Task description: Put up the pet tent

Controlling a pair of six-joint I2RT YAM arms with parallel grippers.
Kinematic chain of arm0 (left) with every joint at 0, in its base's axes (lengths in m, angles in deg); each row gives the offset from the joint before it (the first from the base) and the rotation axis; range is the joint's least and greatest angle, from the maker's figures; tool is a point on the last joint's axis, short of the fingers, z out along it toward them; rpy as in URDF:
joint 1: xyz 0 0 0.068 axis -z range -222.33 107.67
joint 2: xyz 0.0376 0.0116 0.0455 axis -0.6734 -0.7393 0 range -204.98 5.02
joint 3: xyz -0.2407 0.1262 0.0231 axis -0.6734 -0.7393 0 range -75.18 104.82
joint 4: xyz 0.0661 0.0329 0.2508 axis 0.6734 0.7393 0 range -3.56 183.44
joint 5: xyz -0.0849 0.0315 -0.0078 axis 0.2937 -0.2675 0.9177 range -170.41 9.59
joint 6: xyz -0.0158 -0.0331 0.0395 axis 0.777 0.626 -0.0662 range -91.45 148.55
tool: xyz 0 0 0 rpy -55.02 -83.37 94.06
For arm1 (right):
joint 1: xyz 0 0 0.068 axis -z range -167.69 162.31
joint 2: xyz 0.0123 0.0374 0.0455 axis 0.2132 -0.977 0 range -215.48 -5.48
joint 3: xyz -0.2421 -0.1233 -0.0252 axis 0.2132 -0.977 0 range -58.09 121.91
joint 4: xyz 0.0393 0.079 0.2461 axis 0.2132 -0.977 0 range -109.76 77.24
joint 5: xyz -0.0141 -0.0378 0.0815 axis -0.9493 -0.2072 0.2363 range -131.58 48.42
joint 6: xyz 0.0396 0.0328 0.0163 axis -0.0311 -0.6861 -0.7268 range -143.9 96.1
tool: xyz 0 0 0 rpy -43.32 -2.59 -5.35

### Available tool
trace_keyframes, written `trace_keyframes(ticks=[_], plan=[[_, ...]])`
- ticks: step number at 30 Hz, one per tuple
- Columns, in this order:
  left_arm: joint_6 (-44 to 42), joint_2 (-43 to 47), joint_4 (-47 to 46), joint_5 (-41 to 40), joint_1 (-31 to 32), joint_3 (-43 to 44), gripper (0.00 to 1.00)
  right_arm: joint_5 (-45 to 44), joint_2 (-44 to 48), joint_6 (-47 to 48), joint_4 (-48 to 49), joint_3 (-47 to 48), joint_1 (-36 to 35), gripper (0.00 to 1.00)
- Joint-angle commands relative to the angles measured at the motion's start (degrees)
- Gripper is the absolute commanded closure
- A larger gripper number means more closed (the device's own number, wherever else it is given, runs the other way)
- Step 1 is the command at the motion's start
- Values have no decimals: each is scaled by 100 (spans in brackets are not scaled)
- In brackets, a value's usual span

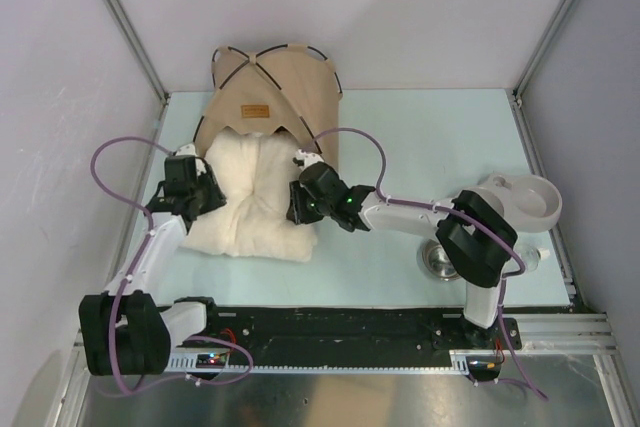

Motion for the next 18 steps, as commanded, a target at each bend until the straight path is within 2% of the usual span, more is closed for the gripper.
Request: trace_keyframes(ticks=[1,2,3,4,6,12,18], plan=[[200,115,-210,636,-22,120,69,521,-110,350,422,399,-182,82],[217,156,-233,758,-24,143,79,491,-113,411,313,525,-200,91],[225,212,-254,849,-3,163,86,415,-115,446,223,627,-208,95],[242,253,-281,948,12,196,93,355,-116,494,130,766,-213,98],[281,339,-316,1085,69,290,98,189,-110,612,-61,1096,-227,99],[393,280,-367,1178,477,781,100,-158,-341,910,-607,2231,-225,100],[460,-141,-441,1168,805,1223,100,-178,-730,960,-1079,3180,-182,100]])
